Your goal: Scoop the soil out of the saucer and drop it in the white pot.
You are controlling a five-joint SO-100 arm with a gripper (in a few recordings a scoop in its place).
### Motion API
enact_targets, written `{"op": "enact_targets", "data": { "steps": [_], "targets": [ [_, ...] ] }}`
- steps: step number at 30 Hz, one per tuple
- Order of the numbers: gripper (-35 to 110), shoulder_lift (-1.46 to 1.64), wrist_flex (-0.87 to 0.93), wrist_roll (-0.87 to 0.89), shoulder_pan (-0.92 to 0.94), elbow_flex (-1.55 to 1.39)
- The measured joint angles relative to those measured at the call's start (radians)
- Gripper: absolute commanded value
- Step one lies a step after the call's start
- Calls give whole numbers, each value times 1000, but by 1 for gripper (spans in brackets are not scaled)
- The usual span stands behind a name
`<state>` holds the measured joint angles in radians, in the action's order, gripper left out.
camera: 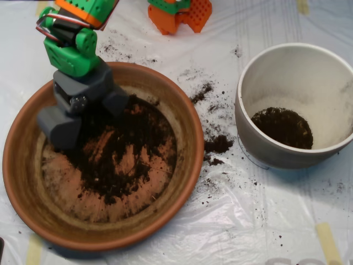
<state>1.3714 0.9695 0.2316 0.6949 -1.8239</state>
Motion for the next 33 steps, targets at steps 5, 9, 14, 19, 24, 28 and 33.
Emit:
{"op": "enact_targets", "data": {
  "steps": [5,9,14,19,24,28,33],
  "targets": [
    [8,-60,12,-15,15,114],
    [1,-71,12,-15,34,146],
    [0,-71,12,-18,18,132],
    [0,-12,17,-18,-29,61],
    [-1,72,92,-12,-106,48],
    [-1,172,149,-12,-173,52],
    [-1,244,216,-18,-244,100]
  ]
}}
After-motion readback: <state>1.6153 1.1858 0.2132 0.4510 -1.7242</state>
